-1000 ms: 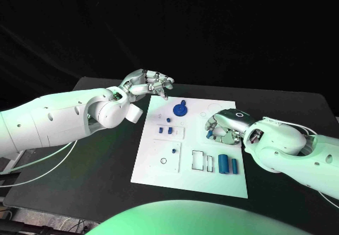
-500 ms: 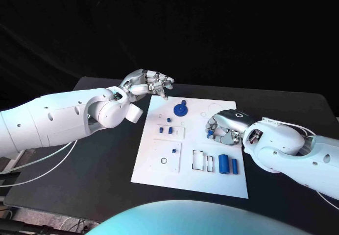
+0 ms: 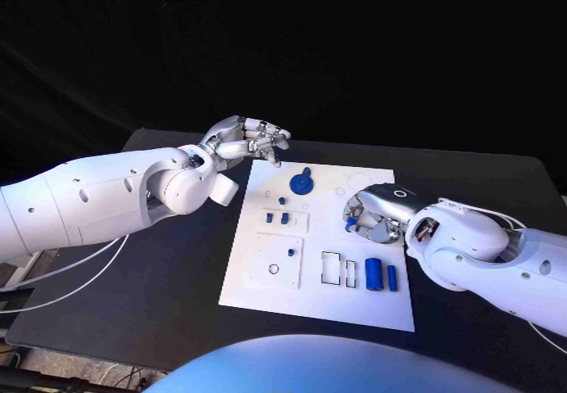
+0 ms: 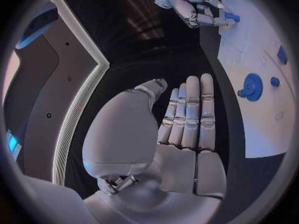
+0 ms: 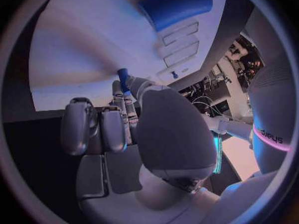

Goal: Assemble the parts on the task board

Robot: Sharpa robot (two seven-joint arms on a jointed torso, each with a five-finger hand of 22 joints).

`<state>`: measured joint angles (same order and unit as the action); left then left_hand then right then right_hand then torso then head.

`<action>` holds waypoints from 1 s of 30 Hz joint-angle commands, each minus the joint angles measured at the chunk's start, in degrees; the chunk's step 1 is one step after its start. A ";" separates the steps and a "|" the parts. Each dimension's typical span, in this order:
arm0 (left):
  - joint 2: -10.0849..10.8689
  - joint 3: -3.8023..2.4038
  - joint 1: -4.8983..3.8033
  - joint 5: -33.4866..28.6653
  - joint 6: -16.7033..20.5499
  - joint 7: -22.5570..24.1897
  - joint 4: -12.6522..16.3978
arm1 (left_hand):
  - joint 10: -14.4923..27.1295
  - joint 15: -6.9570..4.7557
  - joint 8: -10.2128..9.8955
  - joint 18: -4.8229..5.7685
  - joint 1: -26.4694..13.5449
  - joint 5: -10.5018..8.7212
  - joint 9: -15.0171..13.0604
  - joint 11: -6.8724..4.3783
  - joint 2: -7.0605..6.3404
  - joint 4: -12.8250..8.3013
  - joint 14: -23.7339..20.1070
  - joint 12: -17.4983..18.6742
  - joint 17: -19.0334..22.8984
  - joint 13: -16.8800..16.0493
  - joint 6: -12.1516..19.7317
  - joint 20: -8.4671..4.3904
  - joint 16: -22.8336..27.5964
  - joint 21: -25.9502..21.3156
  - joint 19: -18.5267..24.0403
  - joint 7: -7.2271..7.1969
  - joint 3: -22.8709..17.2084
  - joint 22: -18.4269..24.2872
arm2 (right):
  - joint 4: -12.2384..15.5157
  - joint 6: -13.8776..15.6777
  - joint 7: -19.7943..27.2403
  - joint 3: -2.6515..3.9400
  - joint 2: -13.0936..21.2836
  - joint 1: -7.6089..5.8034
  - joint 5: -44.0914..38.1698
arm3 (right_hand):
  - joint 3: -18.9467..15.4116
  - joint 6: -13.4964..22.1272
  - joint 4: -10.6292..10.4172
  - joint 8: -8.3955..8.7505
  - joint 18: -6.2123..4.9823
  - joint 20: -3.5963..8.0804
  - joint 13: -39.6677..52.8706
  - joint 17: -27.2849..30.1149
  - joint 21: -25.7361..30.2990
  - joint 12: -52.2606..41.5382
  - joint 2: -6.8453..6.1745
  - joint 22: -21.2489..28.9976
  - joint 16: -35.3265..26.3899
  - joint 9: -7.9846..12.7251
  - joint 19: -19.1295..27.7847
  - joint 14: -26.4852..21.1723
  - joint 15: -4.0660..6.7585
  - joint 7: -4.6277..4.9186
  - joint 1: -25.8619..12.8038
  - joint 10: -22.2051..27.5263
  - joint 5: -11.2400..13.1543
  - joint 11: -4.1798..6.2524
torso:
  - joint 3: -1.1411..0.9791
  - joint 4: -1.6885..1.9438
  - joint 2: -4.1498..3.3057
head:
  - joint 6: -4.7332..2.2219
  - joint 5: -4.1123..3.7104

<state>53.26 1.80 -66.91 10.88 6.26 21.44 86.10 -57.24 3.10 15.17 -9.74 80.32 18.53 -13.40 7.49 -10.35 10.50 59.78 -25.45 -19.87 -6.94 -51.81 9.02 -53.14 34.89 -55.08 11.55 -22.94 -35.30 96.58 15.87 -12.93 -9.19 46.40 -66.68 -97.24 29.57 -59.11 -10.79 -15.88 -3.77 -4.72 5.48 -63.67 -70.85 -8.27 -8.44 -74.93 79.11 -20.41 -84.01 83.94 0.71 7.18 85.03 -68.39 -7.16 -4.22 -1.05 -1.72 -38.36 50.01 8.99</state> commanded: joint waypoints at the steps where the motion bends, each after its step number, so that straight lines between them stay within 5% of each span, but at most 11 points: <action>1: -0.10 -0.03 -0.04 -0.29 -0.83 0.23 0.12 | 0.27 0.29 -0.35 -0.65 -0.10 0.22 -0.09 -0.06 0.48 0.05 0.15 0.17 -0.10 -0.05 0.21 -0.08 0.15 -0.17 -0.35 0.04 -0.32 -0.05 | 1.44 3.16 -1.22 0.17 0.74 -0.27 0.18 | 0.36 -0.29 0.07 -0.67 0.80 0.46 0.13 -0.14 -1.41 0.21 0.39 -9.48 0.25 -2.00 -2.67 0.88 0.30 -0.16 -0.38 -1.18 -0.18 0.67 | 0.05 -0.04 0.04 | -0.01 -0.05; 17: -0.90 -0.03 -0.03 -0.44 -0.95 0.29 -0.49 | 0.29 0.29 -0.36 -0.64 -0.10 0.22 -0.10 -0.05 0.53 0.03 0.15 0.18 -0.12 -0.06 0.22 -0.09 0.16 -0.16 -0.35 0.05 -0.35 -0.07 | 10.50 4.50 -0.93 0.88 2.82 -4.71 4.15 | 0.96 -0.04 0.69 -1.12 1.03 0.35 0.21 0.11 -2.84 0.68 0.08 -10.08 0.04 -2.55 -2.91 0.76 0.36 -0.17 -1.18 -1.33 -0.11 0.69 | 0.03 -0.05 0.12 | -0.34 0.09; 21: -1.10 -0.03 -0.03 -0.53 -0.94 0.41 -0.78 | 0.32 0.30 -0.38 -0.64 -0.11 0.23 -0.10 -0.05 0.55 0.02 0.14 0.18 -0.13 -0.06 0.23 -0.09 0.16 -0.16 -0.35 0.06 -0.37 -0.08 | 11.33 4.72 -0.40 0.84 0.45 -4.15 3.66 | 1.24 0.06 0.99 -1.26 1.00 0.34 0.24 0.11 -2.70 0.83 0.06 -10.09 0.01 -2.74 -2.87 0.74 0.37 -0.13 -1.32 -1.40 -0.24 0.68 | -0.01 -0.08 0.08 | -0.29 0.36; 30: -1.93 -0.02 -0.03 -0.80 -0.79 0.54 -1.30 | 0.33 0.30 -0.38 -0.64 -0.10 0.23 -0.11 -0.05 0.58 0.00 0.14 0.18 -0.15 -0.07 0.24 -0.09 0.16 -0.15 -0.35 0.06 -0.40 -0.10 | 10.10 4.85 1.05 0.53 -6.59 -0.30 1.95 | 1.77 0.36 1.61 -1.40 0.95 0.30 0.28 0.28 -2.47 1.14 0.07 -10.10 -0.13 -3.01 -2.79 0.67 0.33 0.00 -1.45 -1.41 -0.50 0.62 | 0.04 0.09 0.07 | -0.40 0.84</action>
<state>51.51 1.80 -66.90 10.67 6.19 21.37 84.78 -57.24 3.10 15.17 -9.74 80.32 18.53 -13.45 7.48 -10.35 10.50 59.78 -25.45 -19.92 -6.92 -51.81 9.02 -53.14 34.89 -55.08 11.55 -22.94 -35.31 106.91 20.43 -13.07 -8.61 40.05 -67.27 -93.99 31.04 -58.78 -9.31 -16.22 -3.51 -4.72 5.66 -63.45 -73.48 -7.32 -8.84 -74.91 79.11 -20.42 -84.00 83.93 0.72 6.88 83.74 -68.91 -7.33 -4.27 -1.02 -1.72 -38.28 49.65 9.67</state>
